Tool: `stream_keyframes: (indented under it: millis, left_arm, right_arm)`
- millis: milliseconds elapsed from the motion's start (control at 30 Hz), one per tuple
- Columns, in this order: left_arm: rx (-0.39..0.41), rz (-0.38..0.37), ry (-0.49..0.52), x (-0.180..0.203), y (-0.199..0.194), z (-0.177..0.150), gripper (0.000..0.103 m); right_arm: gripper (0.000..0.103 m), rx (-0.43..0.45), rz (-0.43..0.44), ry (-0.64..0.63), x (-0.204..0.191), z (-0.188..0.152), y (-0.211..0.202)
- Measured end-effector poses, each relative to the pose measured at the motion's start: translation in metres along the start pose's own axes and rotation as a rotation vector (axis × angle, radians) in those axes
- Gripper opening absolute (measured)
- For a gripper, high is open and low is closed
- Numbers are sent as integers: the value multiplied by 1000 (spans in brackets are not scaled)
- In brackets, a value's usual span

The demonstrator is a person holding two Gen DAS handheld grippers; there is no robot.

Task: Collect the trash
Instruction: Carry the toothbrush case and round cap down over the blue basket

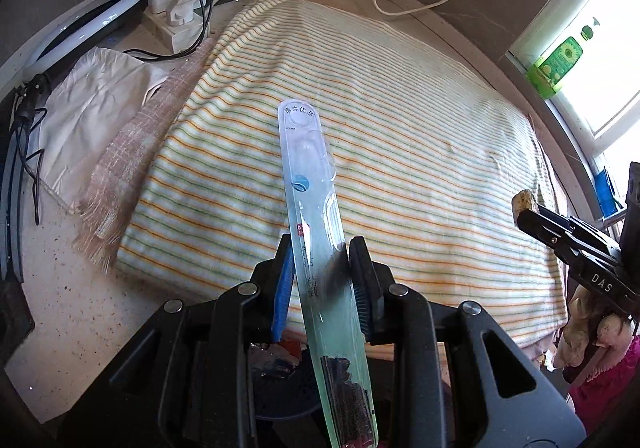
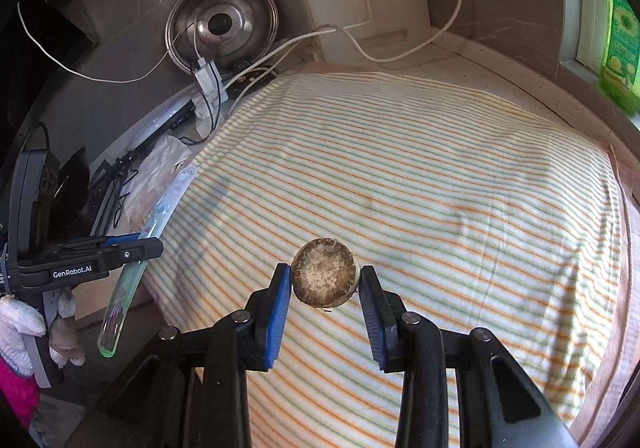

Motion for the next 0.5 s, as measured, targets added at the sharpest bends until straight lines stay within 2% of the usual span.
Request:
stream_keyframes:
  millis: [500]
  left_arm:
    - [-23, -34, 11, -25, -32, -58, 27]
  right_arm:
    - [35, 12, 3, 62, -44, -53, -39]
Point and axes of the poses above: each gripper's, at about its wrist camera, not at the fingertips, and y roughly the way its jaws point, x to its right, z to its top, the point moved 5 cm from there along y, roughly the way its jaws point, and after that the axes turned 10 degrees about -z, right-handed, at the moved point
